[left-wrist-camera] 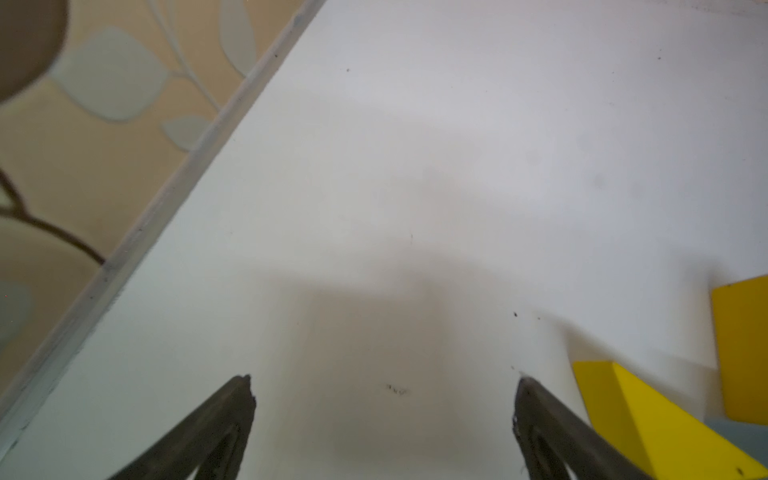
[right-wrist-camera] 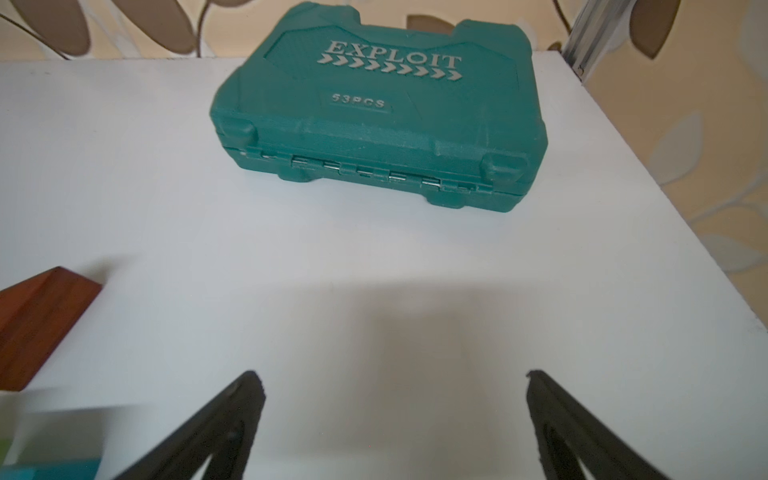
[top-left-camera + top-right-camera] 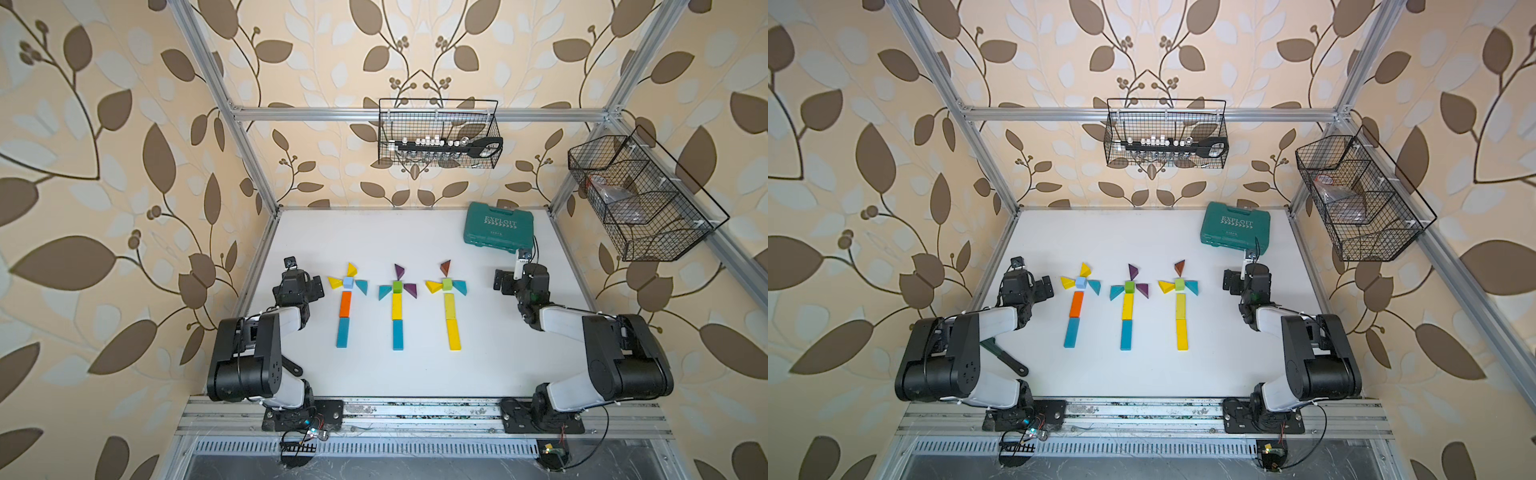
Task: Assemble a small pinwheel with building blocks
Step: Reset both arms
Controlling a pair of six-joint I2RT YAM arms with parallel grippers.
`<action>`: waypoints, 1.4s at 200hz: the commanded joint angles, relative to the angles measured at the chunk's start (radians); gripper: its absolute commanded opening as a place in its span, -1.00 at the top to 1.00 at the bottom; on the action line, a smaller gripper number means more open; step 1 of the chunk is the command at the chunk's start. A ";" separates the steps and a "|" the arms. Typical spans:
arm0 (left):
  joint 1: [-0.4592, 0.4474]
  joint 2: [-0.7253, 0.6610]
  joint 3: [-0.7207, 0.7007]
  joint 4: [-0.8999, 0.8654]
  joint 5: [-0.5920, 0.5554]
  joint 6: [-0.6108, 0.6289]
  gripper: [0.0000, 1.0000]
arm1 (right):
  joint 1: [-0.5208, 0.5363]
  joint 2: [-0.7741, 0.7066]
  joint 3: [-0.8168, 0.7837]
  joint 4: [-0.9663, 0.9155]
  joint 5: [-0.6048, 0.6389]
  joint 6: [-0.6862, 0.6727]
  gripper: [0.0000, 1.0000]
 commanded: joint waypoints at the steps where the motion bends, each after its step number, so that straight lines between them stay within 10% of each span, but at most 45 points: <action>1: 0.002 -0.007 0.010 0.108 0.160 0.040 -0.98 | 0.000 0.017 -0.101 0.265 0.000 -0.013 -0.99; 280: -0.003 -0.006 -0.092 0.283 0.181 0.057 -0.98 | 0.006 0.003 -0.078 0.199 0.032 -0.005 -0.99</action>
